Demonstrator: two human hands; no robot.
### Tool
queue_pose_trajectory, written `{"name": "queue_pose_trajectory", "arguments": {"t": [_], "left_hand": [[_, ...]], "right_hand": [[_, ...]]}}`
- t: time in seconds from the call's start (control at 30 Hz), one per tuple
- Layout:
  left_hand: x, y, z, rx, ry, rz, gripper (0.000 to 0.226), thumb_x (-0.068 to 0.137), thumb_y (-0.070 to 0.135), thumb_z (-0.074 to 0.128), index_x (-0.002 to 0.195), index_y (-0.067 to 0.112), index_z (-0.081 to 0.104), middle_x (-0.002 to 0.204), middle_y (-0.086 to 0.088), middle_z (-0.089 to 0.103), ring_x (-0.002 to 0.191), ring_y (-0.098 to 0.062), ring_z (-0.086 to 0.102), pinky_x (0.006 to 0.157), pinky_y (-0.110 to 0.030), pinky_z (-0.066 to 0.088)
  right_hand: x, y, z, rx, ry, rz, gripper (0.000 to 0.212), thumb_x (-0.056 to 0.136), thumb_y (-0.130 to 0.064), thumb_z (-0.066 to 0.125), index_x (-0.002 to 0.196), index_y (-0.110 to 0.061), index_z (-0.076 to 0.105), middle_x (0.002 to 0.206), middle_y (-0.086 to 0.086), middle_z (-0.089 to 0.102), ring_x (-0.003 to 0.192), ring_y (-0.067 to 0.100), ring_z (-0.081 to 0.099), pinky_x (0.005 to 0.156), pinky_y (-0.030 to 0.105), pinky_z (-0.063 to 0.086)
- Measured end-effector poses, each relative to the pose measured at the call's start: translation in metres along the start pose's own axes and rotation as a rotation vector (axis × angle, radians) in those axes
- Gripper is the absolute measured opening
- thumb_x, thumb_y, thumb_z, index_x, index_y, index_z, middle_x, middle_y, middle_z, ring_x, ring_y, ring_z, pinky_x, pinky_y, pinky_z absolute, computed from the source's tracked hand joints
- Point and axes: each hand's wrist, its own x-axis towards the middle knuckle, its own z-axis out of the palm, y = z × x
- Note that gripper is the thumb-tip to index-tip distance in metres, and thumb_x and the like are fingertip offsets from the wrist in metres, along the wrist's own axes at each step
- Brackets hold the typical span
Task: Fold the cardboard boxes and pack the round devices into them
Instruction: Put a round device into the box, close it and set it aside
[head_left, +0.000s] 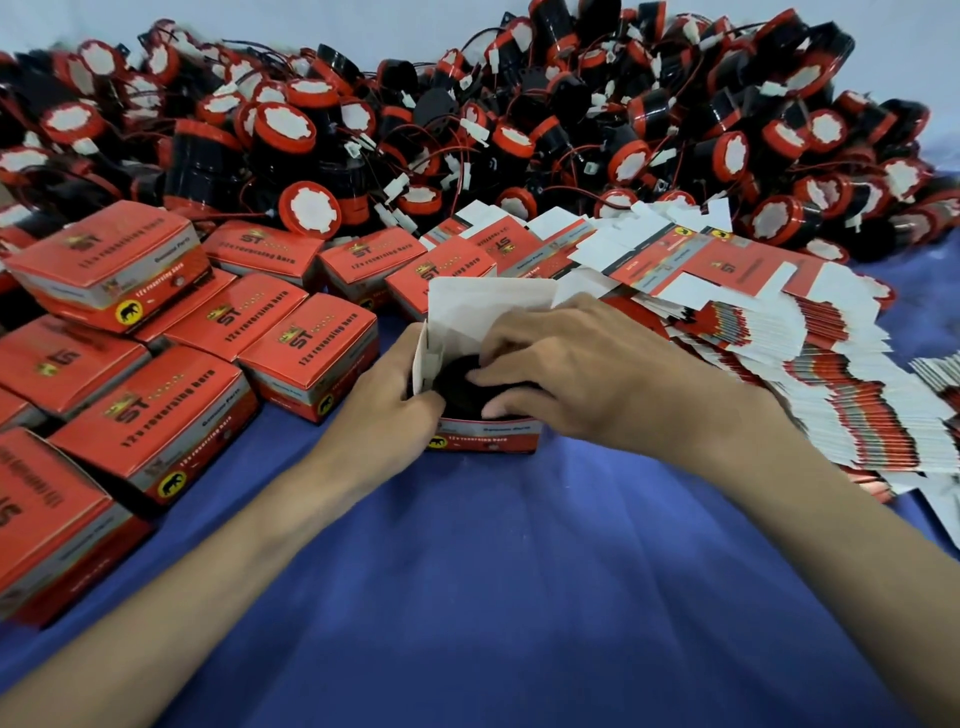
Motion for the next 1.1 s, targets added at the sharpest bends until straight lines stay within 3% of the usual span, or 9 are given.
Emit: {"name": "queue_pose_trajectory", "arguments": {"t": [0.13,0.27,0.4,0.53,0.67,0.87,1.0,1.07,1.1], "left_hand": [[0.0,0.0,0.003,-0.007,0.064,0.009,0.059,0.077,-0.015,0.038,0.101,0.037,0.056,0.094,0.028,0.062,0.088,0.012,0.055,0.065,-0.005,0.041],[0.0,0.001,0.004,-0.022,0.108,0.02,0.066,0.077,-0.015,0.037,0.102,0.044,0.055,0.099,0.027,0.063,0.091,0.011,0.056,0.066,-0.005,0.042],[-0.004,0.0,0.006,0.098,0.163,0.025,0.035,0.075,0.013,0.039,0.103,0.026,0.055,0.088,0.007,0.063,0.082,-0.004,0.056,0.067,-0.027,0.043],[-0.005,0.0,0.006,0.258,0.165,0.025,0.038,0.073,0.026,0.037,0.104,0.011,0.052,0.083,-0.003,0.06,0.078,-0.021,0.055,0.069,-0.048,0.045],[-0.006,0.003,0.008,0.317,0.196,0.012,0.035,0.074,0.027,0.035,0.102,0.012,0.05,0.082,-0.002,0.058,0.077,-0.022,0.055,0.069,-0.049,0.046],[-0.006,0.0,0.011,0.379,0.221,0.051,0.023,0.08,0.029,0.029,0.096,0.021,0.044,0.073,0.009,0.049,0.07,-0.02,0.051,0.06,-0.038,0.037],[-0.006,-0.005,0.011,0.4,0.239,0.09,0.009,0.088,0.023,0.033,0.087,0.023,0.043,0.064,0.01,0.043,0.059,-0.012,0.045,0.052,-0.034,0.028],[-0.005,-0.006,0.011,0.393,0.258,0.102,0.013,0.096,0.022,0.036,0.084,0.024,0.042,0.064,0.009,0.045,0.06,-0.014,0.047,0.053,-0.036,0.032],[-0.005,-0.007,0.011,0.384,0.268,0.101,0.017,0.1,0.025,0.036,0.085,0.023,0.044,0.066,0.008,0.048,0.063,-0.016,0.05,0.056,-0.039,0.037]], "right_hand": [[-0.005,0.013,0.01,0.274,0.036,-0.021,0.03,0.092,-0.036,0.061,0.121,-0.029,0.066,0.121,-0.006,0.055,0.115,0.011,0.05,0.1,0.041,0.033],[-0.002,0.008,0.023,0.414,0.236,-0.055,0.005,0.081,-0.009,0.073,0.083,-0.01,0.068,0.085,0.002,0.057,0.078,0.016,0.051,0.069,0.037,0.046],[-0.004,0.012,0.024,0.391,0.262,-0.063,0.009,0.081,-0.008,0.072,0.074,-0.009,0.066,0.068,-0.003,0.055,0.067,0.009,0.044,0.061,0.026,0.039],[-0.009,0.012,0.023,0.35,0.31,-0.085,0.007,0.081,-0.003,0.066,0.075,-0.006,0.067,0.07,0.003,0.06,0.067,0.013,0.047,0.063,0.025,0.039],[-0.024,-0.003,0.046,-0.097,0.585,-0.086,0.024,0.069,0.014,0.059,0.079,-0.006,0.07,0.074,0.007,0.063,0.066,0.026,0.057,0.086,0.038,0.048],[-0.037,-0.016,0.06,-0.175,0.682,0.045,0.018,0.076,0.003,0.061,0.084,-0.008,0.072,0.081,0.002,0.067,0.078,0.024,0.064,0.105,0.054,0.035],[-0.029,-0.02,0.065,-0.083,0.634,0.047,0.01,0.087,-0.007,0.059,0.082,-0.006,0.068,0.079,0.006,0.061,0.077,0.027,0.056,0.094,0.049,0.044],[-0.029,-0.017,0.07,0.071,0.631,-0.015,0.011,0.089,-0.004,0.057,0.096,-0.001,0.065,0.093,0.013,0.057,0.083,0.029,0.053,0.078,0.043,0.049],[-0.029,-0.016,0.072,0.158,0.653,-0.025,0.019,0.088,-0.004,0.056,0.106,-0.002,0.061,0.106,0.016,0.051,0.093,0.028,0.052,0.081,0.039,0.05]]}}
